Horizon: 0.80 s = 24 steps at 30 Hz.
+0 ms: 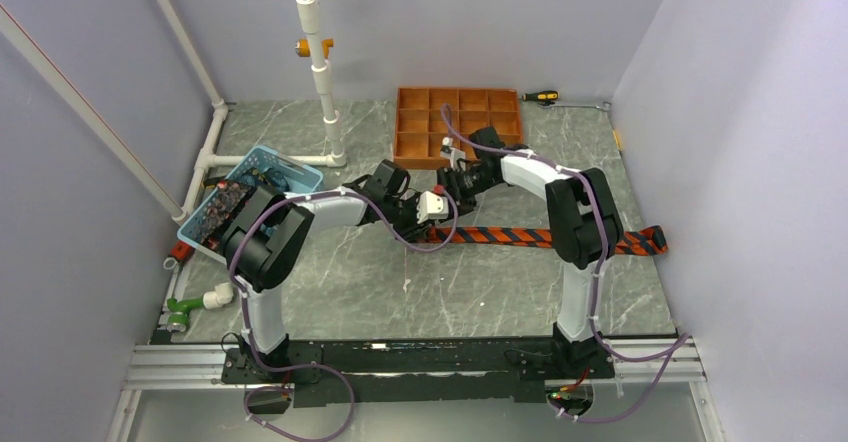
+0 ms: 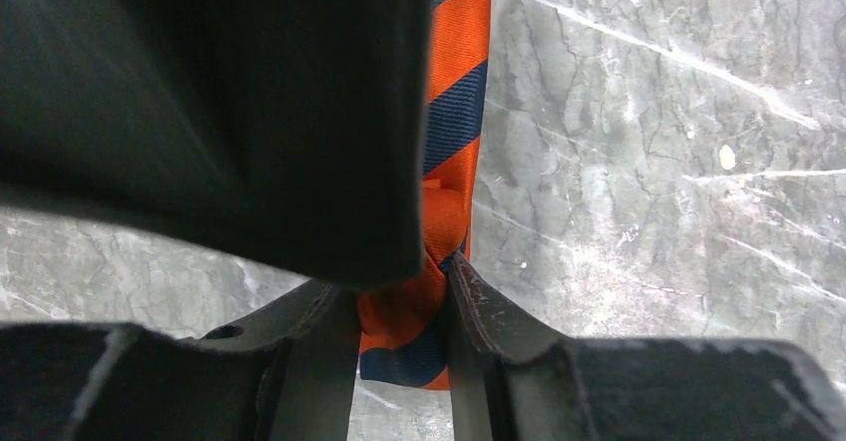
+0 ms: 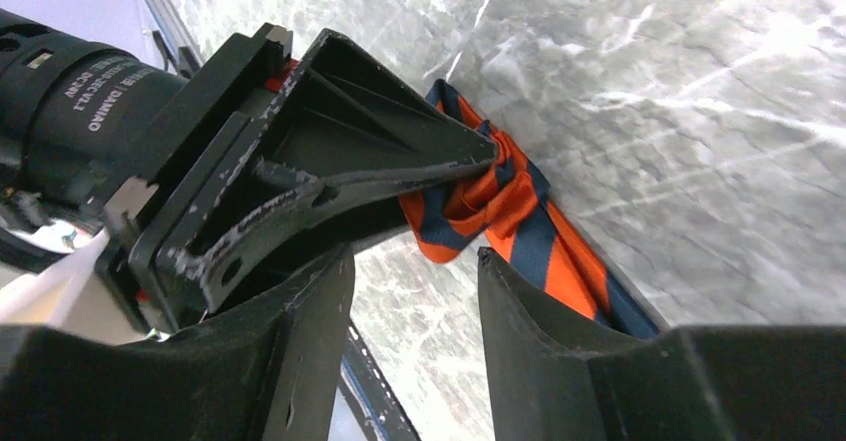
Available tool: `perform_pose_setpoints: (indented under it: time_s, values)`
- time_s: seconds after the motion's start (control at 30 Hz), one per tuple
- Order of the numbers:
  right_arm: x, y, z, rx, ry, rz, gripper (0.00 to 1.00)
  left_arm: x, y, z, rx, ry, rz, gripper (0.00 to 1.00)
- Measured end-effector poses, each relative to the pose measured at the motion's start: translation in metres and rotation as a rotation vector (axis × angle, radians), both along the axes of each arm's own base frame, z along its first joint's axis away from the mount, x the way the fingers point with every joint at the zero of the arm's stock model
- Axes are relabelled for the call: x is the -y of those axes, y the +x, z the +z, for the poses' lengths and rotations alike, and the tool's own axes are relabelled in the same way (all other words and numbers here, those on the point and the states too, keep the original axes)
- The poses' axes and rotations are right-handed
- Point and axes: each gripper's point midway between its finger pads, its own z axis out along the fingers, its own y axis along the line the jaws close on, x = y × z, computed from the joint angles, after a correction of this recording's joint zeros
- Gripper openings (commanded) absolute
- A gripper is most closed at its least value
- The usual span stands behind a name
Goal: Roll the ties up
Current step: Roll the tie at the center of the board.
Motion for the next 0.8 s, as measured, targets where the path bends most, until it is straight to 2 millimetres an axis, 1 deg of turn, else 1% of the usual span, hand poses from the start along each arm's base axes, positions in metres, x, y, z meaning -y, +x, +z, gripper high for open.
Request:
perform_pose_setpoints:
  time_s: [0.03, 0.1, 0.23, 0.27, 0.3, 0.37, 0.57, 0.7, 0.8]
  values:
    - [-0.003, -0.001, -0.001, -0.004, 0.004, 0.005, 0.46, 0.000, 0.000, 0.000, -0.001, 0.001, 0.000, 0.39]
    - [-0.008, -0.004, -0.007, -0.017, 0.003, 0.016, 0.35, 0.001, 0.001, 0.000, -0.001, 0.001, 0.000, 0.39]
    - [-0.010, -0.007, -0.024, -0.059, -0.014, 0.019, 0.05, 0.001, 0.002, -0.001, -0.004, 0.002, 0.000, 0.40]
    - [-0.009, -0.008, -0.028, -0.068, -0.018, 0.019, 0.00, 0.001, 0.002, -0.001, -0.003, 0.002, 0.000, 0.42]
    - [-0.009, -0.009, -0.031, -0.075, -0.022, 0.020, 0.00, 0.001, 0.002, -0.001, -0.004, 0.003, 0.000, 0.47]
    - [-0.007, -0.009, -0.034, -0.076, -0.031, 0.021, 0.00, 0.002, 0.002, -0.001, -0.004, 0.002, 0.000, 0.63]
    - [0.005, -0.004, -0.043, -0.055, -0.072, 0.011, 0.00, -0.001, -0.007, -0.001, -0.059, -0.057, -0.004, 0.85]
    - [0.011, -0.003, -0.050, -0.062, -0.083, 0.009, 0.00, -0.002, -0.010, 0.002, -0.066, -0.103, 0.010, 0.95]
    - [0.013, -0.003, -0.053, -0.064, -0.087, 0.011, 0.00, 0.001, -0.007, 0.005, -0.065, -0.121, 0.023, 0.97]
